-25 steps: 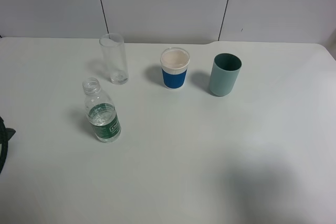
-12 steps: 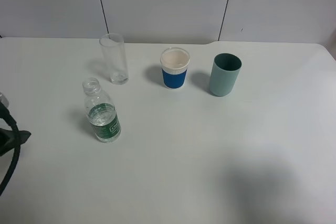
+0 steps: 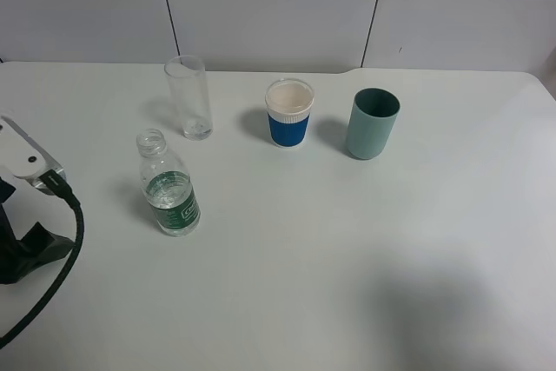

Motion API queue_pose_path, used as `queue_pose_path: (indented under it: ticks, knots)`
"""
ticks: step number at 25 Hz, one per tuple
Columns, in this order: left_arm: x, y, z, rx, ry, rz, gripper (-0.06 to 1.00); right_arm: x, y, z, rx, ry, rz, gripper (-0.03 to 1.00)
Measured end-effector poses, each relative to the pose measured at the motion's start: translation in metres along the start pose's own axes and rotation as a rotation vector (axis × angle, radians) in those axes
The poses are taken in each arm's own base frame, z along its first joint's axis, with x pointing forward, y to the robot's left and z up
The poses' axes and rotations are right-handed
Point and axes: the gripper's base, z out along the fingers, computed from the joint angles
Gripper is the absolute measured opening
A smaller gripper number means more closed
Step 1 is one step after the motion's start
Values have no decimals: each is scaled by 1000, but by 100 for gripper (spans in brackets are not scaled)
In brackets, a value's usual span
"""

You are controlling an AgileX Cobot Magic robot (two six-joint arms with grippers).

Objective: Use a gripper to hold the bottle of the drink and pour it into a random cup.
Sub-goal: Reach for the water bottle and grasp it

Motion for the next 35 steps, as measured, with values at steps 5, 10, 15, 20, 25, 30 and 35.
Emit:
queue_pose_path:
  ticks: [5, 10, 15, 20, 25, 30, 35]
  knots:
    - [0, -5, 12, 20, 11, 0, 99, 0, 0, 0, 0, 0, 0, 74]
    - [-3, -28, 20, 40, -156, 114, 99, 0, 0, 0, 0, 0, 0, 74]
    - [-4, -42, 20, 69, -233, 175, 99, 0, 0, 0, 0, 0, 0, 74]
    - [0, -45, 23, 59, -314, 141, 99, 0, 0, 0, 0, 0, 0, 74]
    - [-6, -43, 21, 46, -384, 105, 99, 0, 0, 0, 0, 0, 0, 74]
    - [-6, -43, 25, 55, -368, 34, 99, 0, 0, 0, 0, 0, 0, 74]
    - [-2, -45, 39, 80, -273, -83, 99, 0, 0, 0, 0, 0, 0, 74]
